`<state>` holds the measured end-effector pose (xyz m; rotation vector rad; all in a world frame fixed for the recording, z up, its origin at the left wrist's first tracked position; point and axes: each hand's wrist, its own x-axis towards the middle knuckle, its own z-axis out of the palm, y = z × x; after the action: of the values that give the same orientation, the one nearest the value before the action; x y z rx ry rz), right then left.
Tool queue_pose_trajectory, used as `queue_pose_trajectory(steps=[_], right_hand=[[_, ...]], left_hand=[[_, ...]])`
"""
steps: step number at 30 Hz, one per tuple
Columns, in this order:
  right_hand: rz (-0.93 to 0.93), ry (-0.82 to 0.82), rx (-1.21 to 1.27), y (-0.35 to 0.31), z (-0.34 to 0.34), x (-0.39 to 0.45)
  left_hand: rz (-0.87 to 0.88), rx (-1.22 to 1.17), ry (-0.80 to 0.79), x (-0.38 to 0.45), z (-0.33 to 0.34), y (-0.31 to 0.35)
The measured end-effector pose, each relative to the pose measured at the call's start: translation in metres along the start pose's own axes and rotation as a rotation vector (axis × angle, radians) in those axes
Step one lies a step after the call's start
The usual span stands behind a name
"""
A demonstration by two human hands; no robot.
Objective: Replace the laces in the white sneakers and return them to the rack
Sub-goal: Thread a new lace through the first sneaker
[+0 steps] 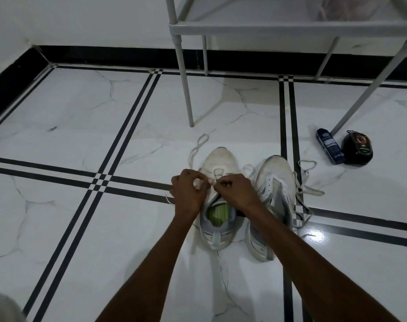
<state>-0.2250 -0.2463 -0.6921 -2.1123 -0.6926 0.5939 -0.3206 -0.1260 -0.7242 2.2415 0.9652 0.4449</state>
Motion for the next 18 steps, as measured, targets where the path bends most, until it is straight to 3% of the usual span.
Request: queue_pose_trajectory(steps=[2,6,7,9,11,13,14,16,18], right_hand=[[0.025,-0.01,0.009,0.004,-0.001,0.001],[0.048,-0.02,0.039,0.006,-0.001,0.0],[0.048,-0.016,0.032,0.006,-0.001,0.0],[0.04,-0.023,0.014,0.004,0.0,0.0],[0.035,-0.027,0.011,0.003,-0.001,0.0],[0.021,-0.015,-0.005,0.004,-0.001,0.001],[0.023,-0.012,-0.016,0.005,-0.001,0.001],[0.039,-0.012,-0.027,0.005,-0.002,0.001],[0.061,-0.007,-0.014,0.007,-0.002,0.0]], left_hand=[[-0.084,-0.025,0.115,0.004,-0.008,-0.003],[-0.761,0.105,0.521,0.027,-0.054,-0.039],[-0.788,0.168,0.548,0.024,-0.059,-0.04],[-0.498,0.142,0.527,0.011,-0.053,-0.027],[-0.143,0.085,0.322,-0.004,-0.029,-0.008],[0.0,0.045,0.075,-0.01,-0.005,0.004],[0.026,0.042,0.032,-0.009,0.0,0.006],[-0.059,0.066,0.116,-0.006,-0.005,-0.002],[-0.432,0.125,0.287,0.002,-0.028,-0.017]])
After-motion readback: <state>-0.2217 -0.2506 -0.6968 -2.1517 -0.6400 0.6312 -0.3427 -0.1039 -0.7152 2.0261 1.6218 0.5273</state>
